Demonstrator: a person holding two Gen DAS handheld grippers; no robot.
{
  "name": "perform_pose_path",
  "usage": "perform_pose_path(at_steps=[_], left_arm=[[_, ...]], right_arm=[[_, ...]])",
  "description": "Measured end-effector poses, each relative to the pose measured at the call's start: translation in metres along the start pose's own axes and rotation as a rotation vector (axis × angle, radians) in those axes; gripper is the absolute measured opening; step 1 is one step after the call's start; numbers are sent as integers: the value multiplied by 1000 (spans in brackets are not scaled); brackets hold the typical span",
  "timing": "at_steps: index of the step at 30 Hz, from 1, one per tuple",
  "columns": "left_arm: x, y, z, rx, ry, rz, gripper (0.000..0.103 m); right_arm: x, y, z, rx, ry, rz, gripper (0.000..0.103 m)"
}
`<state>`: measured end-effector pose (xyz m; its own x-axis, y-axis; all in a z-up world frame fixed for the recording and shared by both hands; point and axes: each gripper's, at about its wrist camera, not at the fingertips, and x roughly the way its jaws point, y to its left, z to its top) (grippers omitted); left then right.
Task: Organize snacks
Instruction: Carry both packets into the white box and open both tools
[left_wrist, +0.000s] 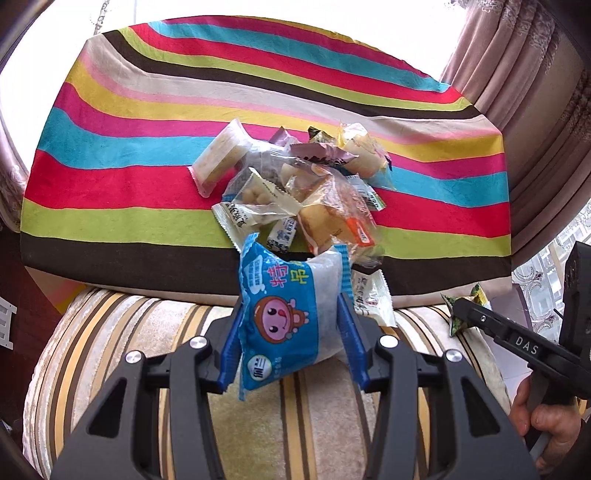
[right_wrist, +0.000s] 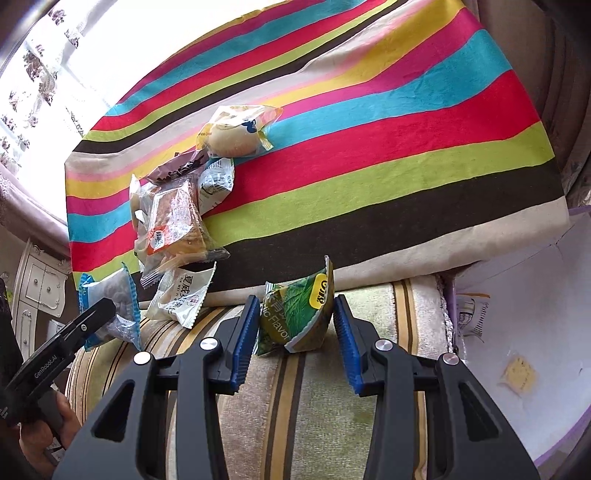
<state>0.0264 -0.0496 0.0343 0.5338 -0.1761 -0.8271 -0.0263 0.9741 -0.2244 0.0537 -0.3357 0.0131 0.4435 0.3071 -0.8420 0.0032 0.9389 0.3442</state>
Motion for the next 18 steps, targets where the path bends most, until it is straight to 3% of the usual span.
perform_pose_path(at_steps=[18], left_arm=[[14, -99, -2, 183, 32, -82, 47]], right_arm=[[-26, -73, -11, 122, -56, -28, 41]])
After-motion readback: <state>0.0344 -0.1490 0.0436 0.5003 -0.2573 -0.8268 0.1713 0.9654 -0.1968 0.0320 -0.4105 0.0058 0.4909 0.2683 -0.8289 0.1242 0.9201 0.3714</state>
